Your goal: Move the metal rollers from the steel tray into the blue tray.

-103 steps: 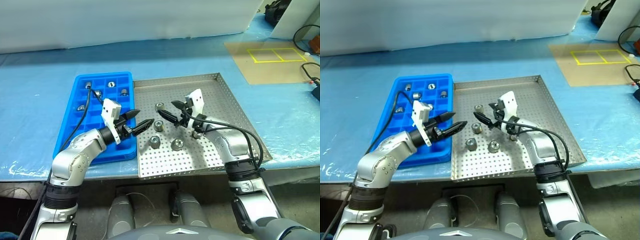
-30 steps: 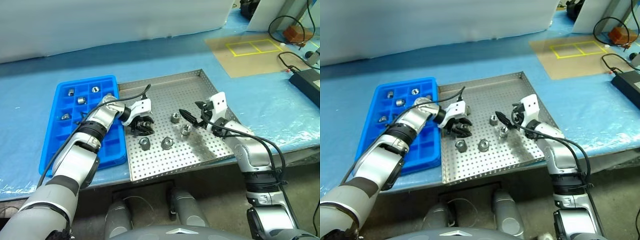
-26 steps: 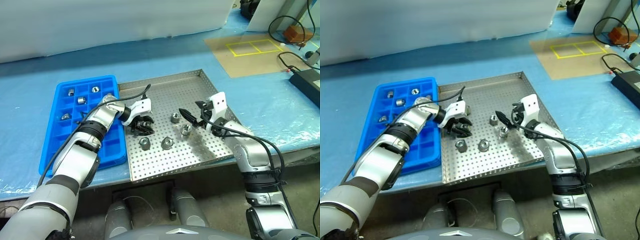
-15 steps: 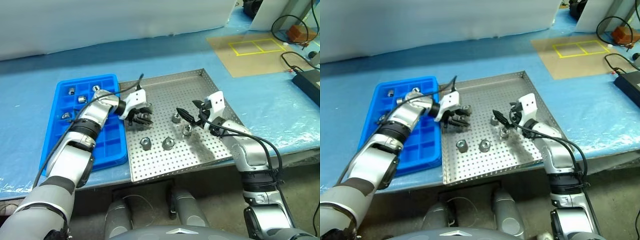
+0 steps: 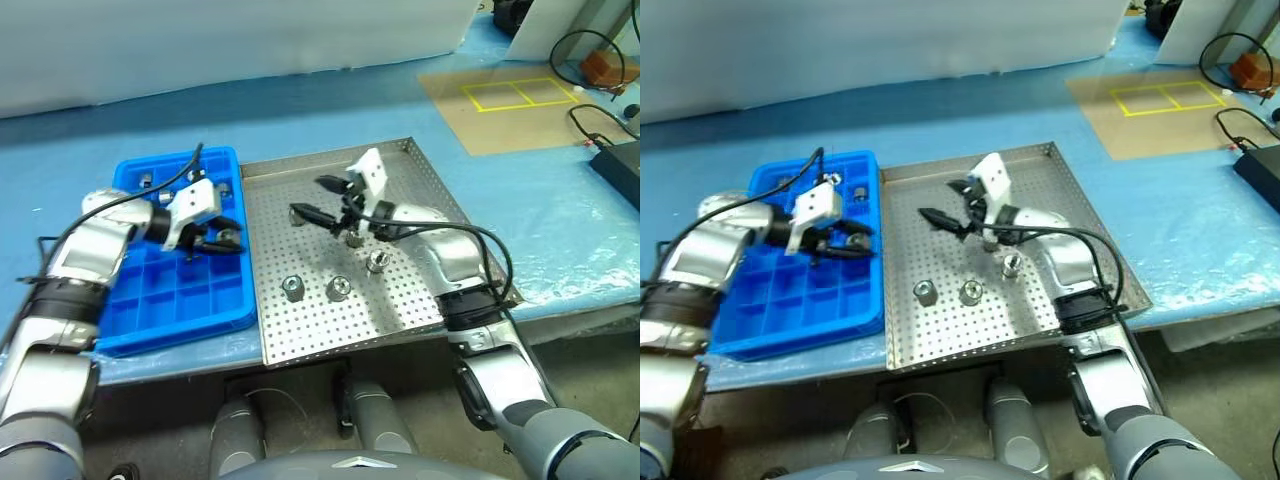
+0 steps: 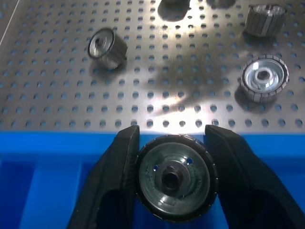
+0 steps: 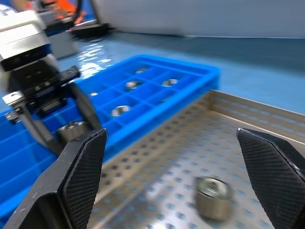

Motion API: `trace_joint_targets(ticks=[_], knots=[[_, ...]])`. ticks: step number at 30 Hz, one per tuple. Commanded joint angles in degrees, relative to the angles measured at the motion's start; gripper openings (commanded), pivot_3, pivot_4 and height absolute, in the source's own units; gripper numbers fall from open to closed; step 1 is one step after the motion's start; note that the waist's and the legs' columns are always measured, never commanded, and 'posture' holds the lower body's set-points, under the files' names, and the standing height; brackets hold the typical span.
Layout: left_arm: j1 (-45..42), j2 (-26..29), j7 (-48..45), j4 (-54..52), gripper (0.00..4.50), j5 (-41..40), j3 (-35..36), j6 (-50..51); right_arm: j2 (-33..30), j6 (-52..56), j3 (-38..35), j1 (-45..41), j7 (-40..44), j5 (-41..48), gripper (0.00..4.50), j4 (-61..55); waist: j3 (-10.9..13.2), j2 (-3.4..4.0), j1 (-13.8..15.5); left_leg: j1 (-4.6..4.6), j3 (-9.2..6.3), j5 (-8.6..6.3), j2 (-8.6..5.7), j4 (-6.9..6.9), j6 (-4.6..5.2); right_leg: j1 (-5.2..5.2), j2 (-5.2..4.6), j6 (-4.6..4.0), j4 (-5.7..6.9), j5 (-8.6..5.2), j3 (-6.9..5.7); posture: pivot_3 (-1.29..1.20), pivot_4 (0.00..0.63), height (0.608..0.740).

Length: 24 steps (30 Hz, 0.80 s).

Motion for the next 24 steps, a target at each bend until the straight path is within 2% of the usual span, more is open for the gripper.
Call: trace_joint_targets(ticks=[1, 6, 12, 17, 24], knots=[[4.3, 4.0, 4.1, -7.8, 1.87, -2.8, 6.9, 4.0, 2.2, -3.9, 1.6, -3.6, 2.5, -1.1, 4.5, 3.3, 0.0, -0.01, 1.0, -0.01, 0.0, 0.03, 0.0, -0.01, -0.04, -0.05, 0.0, -0.01, 0.05, -0.01, 0.0, -0.22, 0.15, 0.74], [10.8, 5.0, 15.6, -11.6, 1.87, -3.2, 16.8, 5.9, 6.0, -7.0, 2.0, -6.7, 4.1, -2.0, 4.5, 9.2, 0.1, 0.01, 3.7, 0.04, 0.0, 0.12, 0.03, 0.01, -0.22, -0.17, -0.01, -0.07, 0.33, -0.05, 0.0, -0.14, 0.15, 0.74], [22.0, 5.0, 20.9, -16.8, 1.87, -4.7, 23.7, 8.1, 6.7, -8.5, 1.5, -7.8, 6.3, -2.5, 4.5, 12.1, 0.0, -0.02, 5.6, 0.05, 0.01, 0.13, 0.02, -0.05, -0.23, -0.17, -0.07, -0.09, 0.32, -0.06, 0.02, -0.09, 0.15, 0.74], [25.3, 2.2, 27.5, -15.5, 1.87, -2.9, 22.6, 5.7, 6.4, -9.2, 0.7, -8.7, 6.7, -2.8, 4.5, 14.0, 0.0, -0.04, 6.7, 0.07, 0.0, 0.19, 0.04, -0.06, -0.32, -0.19, -0.05, -0.09, 0.4, -0.06, 0.0, -0.08, 0.15, 0.74], [23.9, -2.2, 32.6, -14.3, 1.87, -3.2, 20.5, 5.9, 5.0, -8.3, 0.2, -7.9, 6.5, -3.1, 4.5, 12.9, 0.0, -0.13, 6.8, 0.07, -0.02, 0.21, 0.04, -0.03, -0.33, -0.18, -0.04, -0.09, 0.43, -0.06, 0.0, -0.09, 0.15, 0.74]])
